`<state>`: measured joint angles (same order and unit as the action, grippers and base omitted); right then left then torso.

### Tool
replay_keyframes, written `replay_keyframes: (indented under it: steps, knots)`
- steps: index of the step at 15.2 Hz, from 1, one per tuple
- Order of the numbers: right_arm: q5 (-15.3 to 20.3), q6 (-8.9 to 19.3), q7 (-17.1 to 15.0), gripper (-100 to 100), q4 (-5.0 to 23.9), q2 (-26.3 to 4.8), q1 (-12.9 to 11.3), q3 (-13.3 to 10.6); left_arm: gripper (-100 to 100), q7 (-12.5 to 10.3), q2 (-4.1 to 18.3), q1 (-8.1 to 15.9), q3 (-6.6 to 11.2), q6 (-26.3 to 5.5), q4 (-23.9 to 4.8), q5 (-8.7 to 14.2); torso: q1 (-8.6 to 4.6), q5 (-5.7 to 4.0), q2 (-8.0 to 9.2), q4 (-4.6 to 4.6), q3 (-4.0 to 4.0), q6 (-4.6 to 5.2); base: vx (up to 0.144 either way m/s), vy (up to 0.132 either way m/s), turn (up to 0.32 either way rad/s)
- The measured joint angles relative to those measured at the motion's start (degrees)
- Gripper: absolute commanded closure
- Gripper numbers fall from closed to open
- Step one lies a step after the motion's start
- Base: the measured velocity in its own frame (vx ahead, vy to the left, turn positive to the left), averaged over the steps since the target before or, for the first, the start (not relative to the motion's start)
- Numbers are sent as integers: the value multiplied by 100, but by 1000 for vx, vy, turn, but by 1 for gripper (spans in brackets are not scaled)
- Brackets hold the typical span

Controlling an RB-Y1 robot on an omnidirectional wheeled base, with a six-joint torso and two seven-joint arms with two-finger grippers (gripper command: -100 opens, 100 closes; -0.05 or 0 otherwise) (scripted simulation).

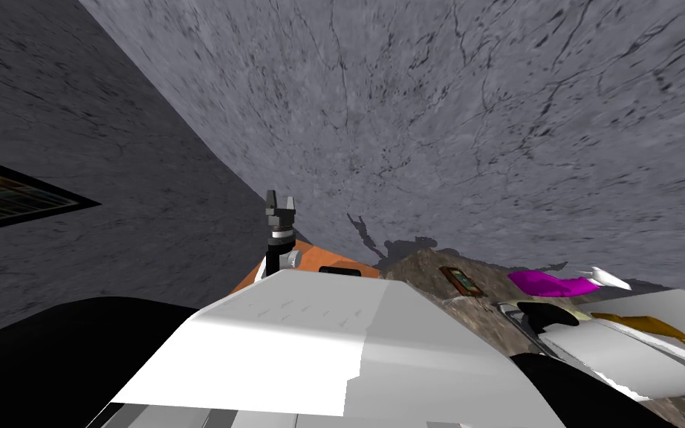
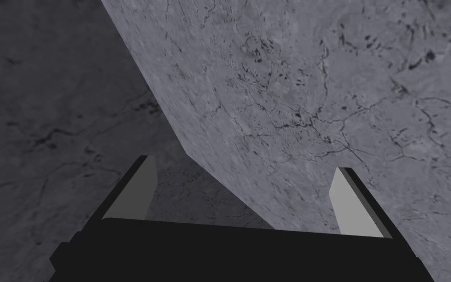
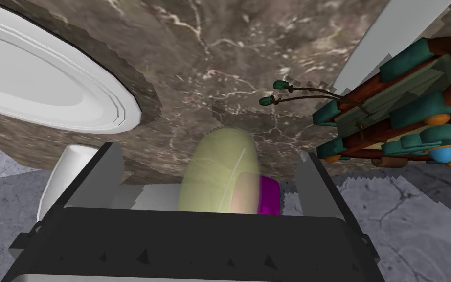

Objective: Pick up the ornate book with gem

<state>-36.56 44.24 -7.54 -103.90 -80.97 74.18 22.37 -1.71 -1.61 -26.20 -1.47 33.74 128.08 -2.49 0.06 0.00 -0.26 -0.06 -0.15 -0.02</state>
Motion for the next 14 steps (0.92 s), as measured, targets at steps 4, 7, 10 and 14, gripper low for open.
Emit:
replay_keyframes:
  steps: [4,7,10,14]
  knots:
    - [397,-247,280,-100,-80,-293,437,-132,0,0,0,0,0,0,0,0,-2,-1,0,0,0,1,39,8,40]
    - [701,-404,472,-100,-173,-466,806,-177,0,0,0,0,0,0,0,0,-1,-1,-1,0,0,1,46,9,42]
    - [957,-596,683,-100,-212,-646,1183,-205,0,0,0,0,0,0,0,0,-7,-1,0,0,0,1,50,-3,68]
    - [1393,-871,978,-100,-279,-917,1663,-318,0,0,0,0,0,0,0,0,-8,-2,-1,-1,-1,0,48,-5,61]
